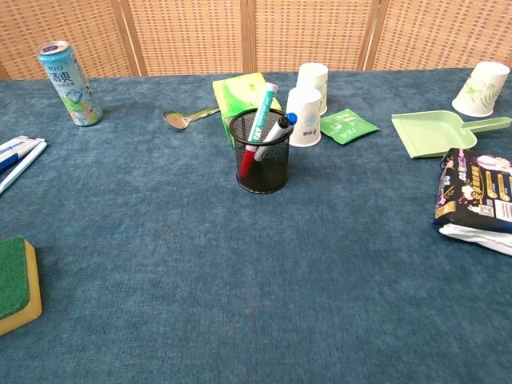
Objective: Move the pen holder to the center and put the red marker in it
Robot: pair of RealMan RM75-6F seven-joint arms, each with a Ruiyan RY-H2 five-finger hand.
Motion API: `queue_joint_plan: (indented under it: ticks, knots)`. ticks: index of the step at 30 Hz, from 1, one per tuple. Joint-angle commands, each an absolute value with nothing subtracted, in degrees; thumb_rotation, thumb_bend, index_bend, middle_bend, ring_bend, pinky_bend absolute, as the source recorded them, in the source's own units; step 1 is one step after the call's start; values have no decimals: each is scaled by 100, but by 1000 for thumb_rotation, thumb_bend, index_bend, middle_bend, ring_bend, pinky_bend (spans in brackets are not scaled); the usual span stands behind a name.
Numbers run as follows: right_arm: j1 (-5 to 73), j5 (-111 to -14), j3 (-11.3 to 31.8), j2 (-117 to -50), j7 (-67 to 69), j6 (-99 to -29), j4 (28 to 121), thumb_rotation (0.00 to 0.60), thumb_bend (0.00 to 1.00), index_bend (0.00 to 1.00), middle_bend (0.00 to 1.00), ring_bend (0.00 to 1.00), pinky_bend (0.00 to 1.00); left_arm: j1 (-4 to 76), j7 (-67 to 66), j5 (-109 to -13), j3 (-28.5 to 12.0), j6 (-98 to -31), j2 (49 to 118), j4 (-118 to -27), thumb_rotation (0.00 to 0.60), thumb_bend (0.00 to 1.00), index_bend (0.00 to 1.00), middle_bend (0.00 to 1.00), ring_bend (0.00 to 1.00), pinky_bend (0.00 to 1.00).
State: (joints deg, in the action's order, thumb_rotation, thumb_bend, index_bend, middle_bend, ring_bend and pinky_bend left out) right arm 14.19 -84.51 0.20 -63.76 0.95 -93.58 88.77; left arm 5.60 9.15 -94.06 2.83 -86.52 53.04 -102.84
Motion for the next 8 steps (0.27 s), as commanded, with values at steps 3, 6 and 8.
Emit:
queue_joint_plan:
  ticks: [3,6,8]
  knots:
    - [1034,-8092,-18,-6302,-204,-9335,9128,600,0,99,0,0,28,410,797,-9552,160,-9106,5638,-9975,600,37,9,0,0,0]
    - [909,-8075,-8,-6311,-282,-9358,9172,600,0,99,0,0,3,335,696,-9669,89,-9384,5818,-9786,600,37,0,0,0,0]
    - [848,-8102,8,-6324,-295,-9392,9200,600,0,101,0,0,1,307,635,-9687,108,-9401,5834,-9764,600,37,6,0,0,0]
